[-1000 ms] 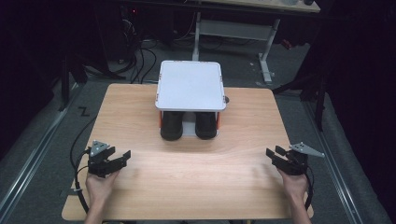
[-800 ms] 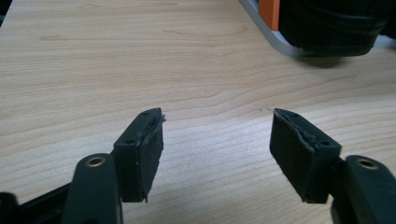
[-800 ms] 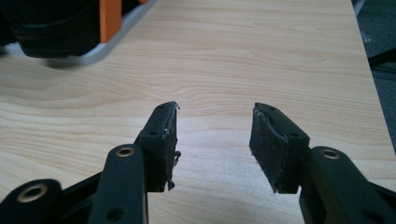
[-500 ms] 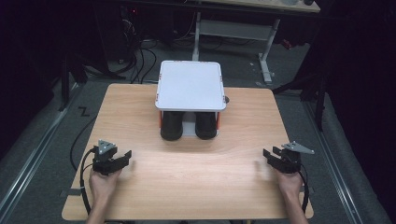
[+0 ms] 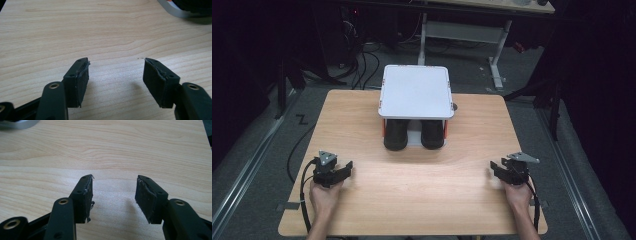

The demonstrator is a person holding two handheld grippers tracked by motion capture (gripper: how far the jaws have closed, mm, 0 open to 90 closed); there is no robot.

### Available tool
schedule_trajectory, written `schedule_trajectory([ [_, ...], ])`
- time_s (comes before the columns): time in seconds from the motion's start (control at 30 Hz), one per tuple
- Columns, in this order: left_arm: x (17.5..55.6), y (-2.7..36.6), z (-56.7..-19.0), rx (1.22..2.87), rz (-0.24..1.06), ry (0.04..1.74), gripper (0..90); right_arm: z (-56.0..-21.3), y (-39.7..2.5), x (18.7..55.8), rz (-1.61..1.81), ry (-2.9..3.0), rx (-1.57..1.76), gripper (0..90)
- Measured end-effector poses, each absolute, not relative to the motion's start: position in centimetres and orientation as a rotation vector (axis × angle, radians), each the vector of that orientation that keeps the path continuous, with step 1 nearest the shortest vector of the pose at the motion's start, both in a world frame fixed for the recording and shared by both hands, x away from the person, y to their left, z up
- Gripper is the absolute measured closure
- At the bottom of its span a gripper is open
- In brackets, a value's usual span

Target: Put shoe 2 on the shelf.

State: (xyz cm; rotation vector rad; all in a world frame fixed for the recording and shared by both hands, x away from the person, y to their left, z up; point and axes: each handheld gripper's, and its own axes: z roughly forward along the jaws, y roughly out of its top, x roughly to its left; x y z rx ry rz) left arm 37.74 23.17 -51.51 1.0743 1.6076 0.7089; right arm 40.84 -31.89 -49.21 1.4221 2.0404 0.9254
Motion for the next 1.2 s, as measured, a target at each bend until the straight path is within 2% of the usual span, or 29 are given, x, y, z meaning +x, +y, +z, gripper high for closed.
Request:
schedule_trajectory([
  [0.33,37.95,22.78,-51.83,1.122,0.727,1.628,34.8,-50.05,-31.41,41.09,0.89,2.055,1.43,45.9],
  [0.5,37.98,22.81,-51.83,1.114,0.725,1.634,33.3,-50.06,-31.45,41.33,0.883,2.053,1.443,39.7],
  [1.07,37.97,22.72,-51.86,1.122,0.719,1.638,28.9,-50.07,-31.38,41.4,0.884,2.056,1.444,37.8],
  [1.2,38.05,22.66,-51.89,1.129,0.712,1.641,23.2,-50.06,-31.38,41.41,0.884,2.058,1.443,38.1],
])
